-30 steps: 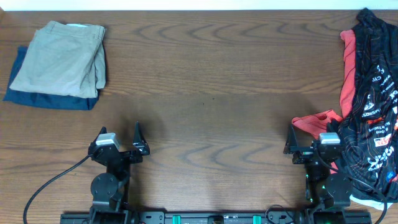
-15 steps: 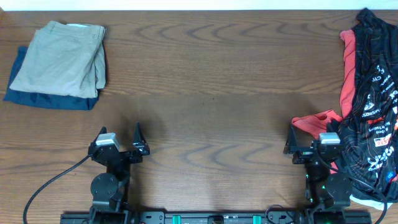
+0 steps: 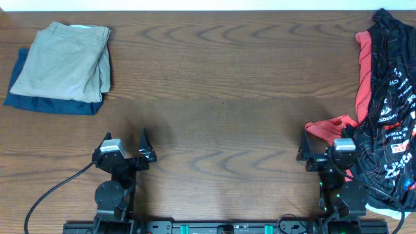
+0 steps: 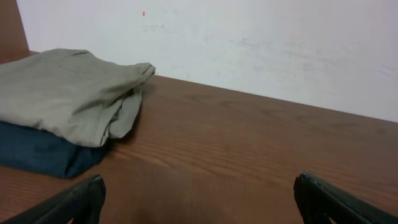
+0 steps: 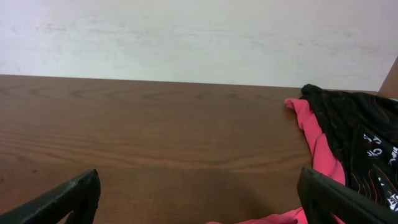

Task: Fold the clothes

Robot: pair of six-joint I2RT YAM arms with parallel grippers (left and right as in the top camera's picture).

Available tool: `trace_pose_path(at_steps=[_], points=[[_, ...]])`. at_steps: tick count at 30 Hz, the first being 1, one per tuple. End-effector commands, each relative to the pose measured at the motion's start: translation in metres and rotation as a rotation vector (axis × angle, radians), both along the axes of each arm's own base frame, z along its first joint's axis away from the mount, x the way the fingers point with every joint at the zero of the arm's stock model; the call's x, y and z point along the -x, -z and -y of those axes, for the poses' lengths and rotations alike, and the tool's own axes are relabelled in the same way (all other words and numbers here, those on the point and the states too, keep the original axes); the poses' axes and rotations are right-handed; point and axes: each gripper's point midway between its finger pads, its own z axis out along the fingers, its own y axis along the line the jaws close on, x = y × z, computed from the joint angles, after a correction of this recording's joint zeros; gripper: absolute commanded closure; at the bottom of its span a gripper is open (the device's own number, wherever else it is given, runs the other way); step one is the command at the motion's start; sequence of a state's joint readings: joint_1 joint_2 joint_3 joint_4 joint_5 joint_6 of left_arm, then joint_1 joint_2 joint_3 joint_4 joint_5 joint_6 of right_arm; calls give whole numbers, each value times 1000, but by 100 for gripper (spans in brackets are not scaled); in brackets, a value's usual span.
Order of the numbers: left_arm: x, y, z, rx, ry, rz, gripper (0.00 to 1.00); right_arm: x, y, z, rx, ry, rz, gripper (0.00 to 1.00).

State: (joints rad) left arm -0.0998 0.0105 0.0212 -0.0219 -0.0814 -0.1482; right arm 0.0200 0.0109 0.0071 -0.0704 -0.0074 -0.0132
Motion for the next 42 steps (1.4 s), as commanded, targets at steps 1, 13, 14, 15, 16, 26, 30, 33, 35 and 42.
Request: trace_pose_path(at_steps=[1,13,14,15,16,26,30,33,35,42], points=[[1,17,-3,-23,-12,-51,2,0,0,-4,18,-19,1,1],[1,17,-3,-23,-12,-52,2,0,0,-4,18,-19,1,1],[1,17,-3,-23,-12,-52,2,0,1,-4,18,-18,0,1],[1,17,-3,-23,-12,-52,2,0,1,-4,18,-18,0,1],[1,17,-3,-23,-12,-52,2,0,1,-4,18,-18,0,1],[1,17,-3,-22,-12,-52,2,0,1,-4,18,-18,0,1],[1,17,-3,-23,-12,-52,2,0,1,-4,18,-18,-1,1],[1,17,-3,-23,-12,-52,2,0,1,-4,18,-18,0,1],[1,17,-3,-23,-12,-52,2,0,1,-5,14,-23,-1,1],[1,16,-3,-7,-13,-51,2,0,0,-7,-100,-27,-1,1]])
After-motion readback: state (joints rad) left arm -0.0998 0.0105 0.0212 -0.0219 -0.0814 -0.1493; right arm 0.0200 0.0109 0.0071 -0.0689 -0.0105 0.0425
